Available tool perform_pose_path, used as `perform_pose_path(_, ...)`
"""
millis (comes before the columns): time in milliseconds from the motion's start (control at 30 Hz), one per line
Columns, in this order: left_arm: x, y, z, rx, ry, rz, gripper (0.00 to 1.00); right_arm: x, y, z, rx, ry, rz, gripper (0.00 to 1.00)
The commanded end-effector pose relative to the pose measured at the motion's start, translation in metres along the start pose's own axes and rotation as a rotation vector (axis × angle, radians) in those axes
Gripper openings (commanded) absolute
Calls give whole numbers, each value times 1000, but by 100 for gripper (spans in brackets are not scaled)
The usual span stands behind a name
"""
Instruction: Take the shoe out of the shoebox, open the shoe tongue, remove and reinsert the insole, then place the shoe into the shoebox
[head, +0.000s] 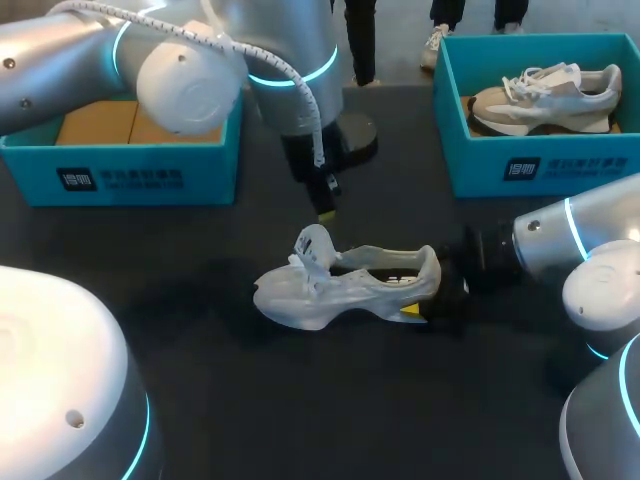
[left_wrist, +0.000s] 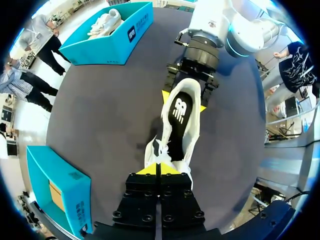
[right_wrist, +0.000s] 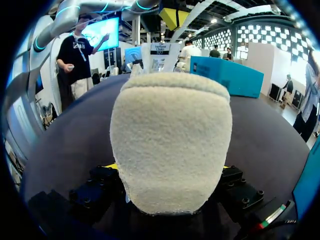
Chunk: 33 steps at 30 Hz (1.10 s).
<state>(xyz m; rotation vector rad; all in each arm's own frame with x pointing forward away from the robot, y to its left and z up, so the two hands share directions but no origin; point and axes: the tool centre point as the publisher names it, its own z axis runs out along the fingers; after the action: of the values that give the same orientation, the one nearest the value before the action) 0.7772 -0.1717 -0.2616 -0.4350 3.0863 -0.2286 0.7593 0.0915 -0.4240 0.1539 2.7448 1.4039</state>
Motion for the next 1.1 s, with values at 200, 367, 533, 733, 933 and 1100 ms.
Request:
perform_pose_path(200, 3, -6, 4, 4, 14, 38, 0, 0, 1, 4, 7, -3, 1, 0)
perform_pose_path(367, 12, -19, 10, 34, 48, 103, 0, 0, 1, 4, 7, -3, 1, 0)
perform_pose_path(533, 21, -32, 21, 44, 92, 181, 0, 0, 1, 4, 7, -3, 1, 0)
perform_pose_path(733, 32, -47, 38, 45, 139, 259, 0, 0, 1, 4, 7, -3, 1, 0)
perform_pose_path(933, 43, -58, 51, 42, 169, 309, 0, 0, 1, 4, 7, -3, 1, 0)
perform_pose_path(1100, 52, -64, 64, 26, 202, 342, 0, 0, 1, 4, 7, -3, 1, 0)
